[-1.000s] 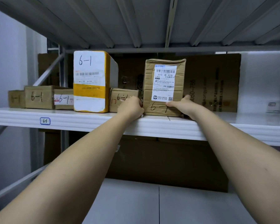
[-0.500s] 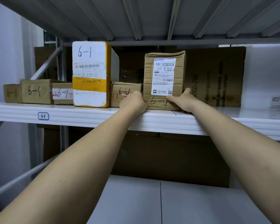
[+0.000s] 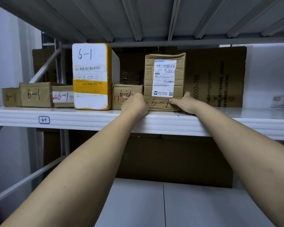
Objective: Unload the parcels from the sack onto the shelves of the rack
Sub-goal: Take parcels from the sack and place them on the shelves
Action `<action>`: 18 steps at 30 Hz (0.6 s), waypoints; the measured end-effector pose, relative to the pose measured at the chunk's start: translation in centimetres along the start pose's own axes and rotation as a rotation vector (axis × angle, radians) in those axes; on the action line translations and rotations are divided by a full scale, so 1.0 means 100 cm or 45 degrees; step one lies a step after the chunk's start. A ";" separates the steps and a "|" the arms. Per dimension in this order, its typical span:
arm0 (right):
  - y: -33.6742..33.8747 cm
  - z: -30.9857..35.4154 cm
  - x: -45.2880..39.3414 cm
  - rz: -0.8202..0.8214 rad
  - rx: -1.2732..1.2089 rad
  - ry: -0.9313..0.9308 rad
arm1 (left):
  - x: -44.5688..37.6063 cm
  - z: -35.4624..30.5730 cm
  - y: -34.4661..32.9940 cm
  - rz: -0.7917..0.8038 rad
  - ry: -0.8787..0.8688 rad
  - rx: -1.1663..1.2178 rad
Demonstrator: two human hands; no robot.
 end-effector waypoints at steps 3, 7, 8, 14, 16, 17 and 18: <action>0.003 0.000 0.004 -0.047 0.012 0.003 | 0.005 0.000 0.007 -0.094 0.026 0.035; 0.030 0.016 0.023 -0.393 0.385 0.086 | 0.019 -0.007 0.026 -0.320 -0.030 0.092; 0.037 0.023 0.030 -0.500 0.483 0.128 | 0.022 -0.009 0.028 -0.364 -0.049 0.097; 0.055 0.047 0.085 -0.803 0.419 0.475 | 0.056 -0.035 0.052 -0.612 -0.385 0.127; 0.053 0.046 0.111 -0.845 0.361 0.630 | 0.090 -0.056 0.051 -0.720 -0.617 0.023; 0.052 0.040 0.126 -0.862 0.352 0.688 | 0.109 -0.067 0.045 -0.726 -0.701 -0.015; 0.052 0.032 0.140 -0.878 0.337 0.728 | 0.125 -0.077 0.037 -0.696 -0.753 -0.035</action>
Point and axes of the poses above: each hand's wrist, its own x-axis away from the middle knuckle, its own y-axis out of the back of the hand, z = x × y, the point moved 9 cm from there along -x, towards the middle knuckle, and after that the axes turned 3 degrees about -x, right-handed, at the moved point
